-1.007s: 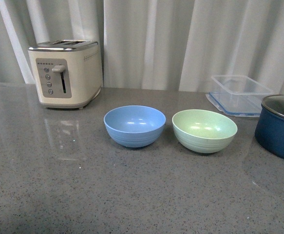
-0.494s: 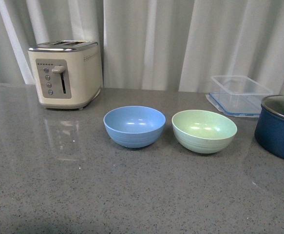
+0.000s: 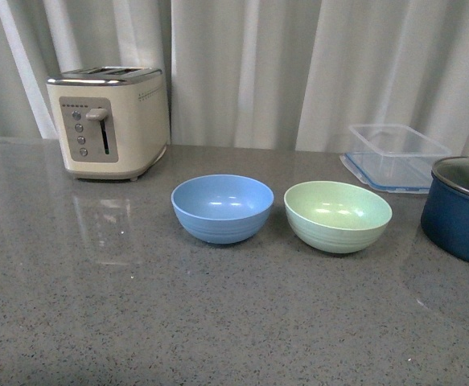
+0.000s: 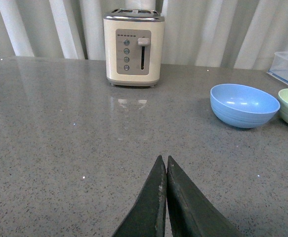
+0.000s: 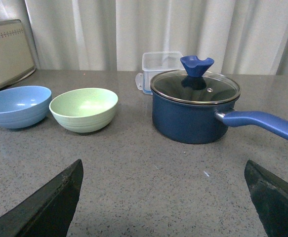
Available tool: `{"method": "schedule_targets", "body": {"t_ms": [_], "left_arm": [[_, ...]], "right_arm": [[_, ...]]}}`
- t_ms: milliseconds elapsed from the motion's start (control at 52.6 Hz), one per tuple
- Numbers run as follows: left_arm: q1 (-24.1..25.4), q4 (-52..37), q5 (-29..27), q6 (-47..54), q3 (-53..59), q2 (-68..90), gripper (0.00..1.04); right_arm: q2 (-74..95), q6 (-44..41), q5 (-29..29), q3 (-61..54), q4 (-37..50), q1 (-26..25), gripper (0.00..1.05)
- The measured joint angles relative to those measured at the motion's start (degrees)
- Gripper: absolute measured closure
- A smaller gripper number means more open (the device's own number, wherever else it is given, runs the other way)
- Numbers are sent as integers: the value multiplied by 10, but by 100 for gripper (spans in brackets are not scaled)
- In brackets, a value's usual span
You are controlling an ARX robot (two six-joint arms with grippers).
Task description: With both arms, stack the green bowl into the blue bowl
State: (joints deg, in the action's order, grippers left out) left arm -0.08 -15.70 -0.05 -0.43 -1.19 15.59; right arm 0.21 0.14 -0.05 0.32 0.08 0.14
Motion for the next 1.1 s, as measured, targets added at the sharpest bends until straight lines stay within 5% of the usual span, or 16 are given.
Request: {"method": "schedule_targets", "body": {"t_ms": [399,532,779,1102], "left_arm": [[0,55,0,0,0,-56,101],[0,152,0,0,0,-134,101],[0,157,0,-1,0,-154,100],[0,157,0,0,0,-154,40]], "right_arm": [[0,0,0,0,0,0,10],[0,0,0,0,0,0,10],[0,0,0,0,0,0,10],[0,0,0,0,0,0,10]]}}
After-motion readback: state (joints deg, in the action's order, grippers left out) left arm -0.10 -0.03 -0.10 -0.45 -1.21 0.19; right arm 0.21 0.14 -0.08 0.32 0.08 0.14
